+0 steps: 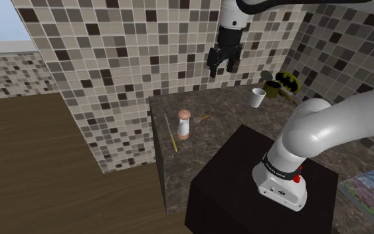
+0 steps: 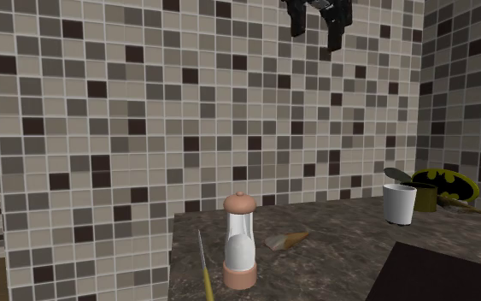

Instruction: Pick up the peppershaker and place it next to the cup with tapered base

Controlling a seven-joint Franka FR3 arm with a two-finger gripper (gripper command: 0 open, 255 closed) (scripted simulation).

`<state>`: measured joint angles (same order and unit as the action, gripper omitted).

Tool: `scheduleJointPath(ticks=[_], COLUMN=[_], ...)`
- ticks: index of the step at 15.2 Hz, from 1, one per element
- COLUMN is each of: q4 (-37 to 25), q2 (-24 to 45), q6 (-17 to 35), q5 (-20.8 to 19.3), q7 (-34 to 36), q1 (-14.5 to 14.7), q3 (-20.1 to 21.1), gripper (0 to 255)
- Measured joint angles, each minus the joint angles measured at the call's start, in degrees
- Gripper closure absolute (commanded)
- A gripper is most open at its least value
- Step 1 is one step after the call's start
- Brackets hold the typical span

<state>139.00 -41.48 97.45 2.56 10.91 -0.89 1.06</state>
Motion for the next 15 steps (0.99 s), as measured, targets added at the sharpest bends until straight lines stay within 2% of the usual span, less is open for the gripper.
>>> scheduleJointPath(ticks=[8,15], q4=[8.29,10.16], q2=[9.04,22.20], q6=[19.14,35.65], q5=[0.53,-0.44], q7=[3.19,5.90], q1=[-0.11,-1.01], q3=[2.50,4.06], gripper=[0,0])
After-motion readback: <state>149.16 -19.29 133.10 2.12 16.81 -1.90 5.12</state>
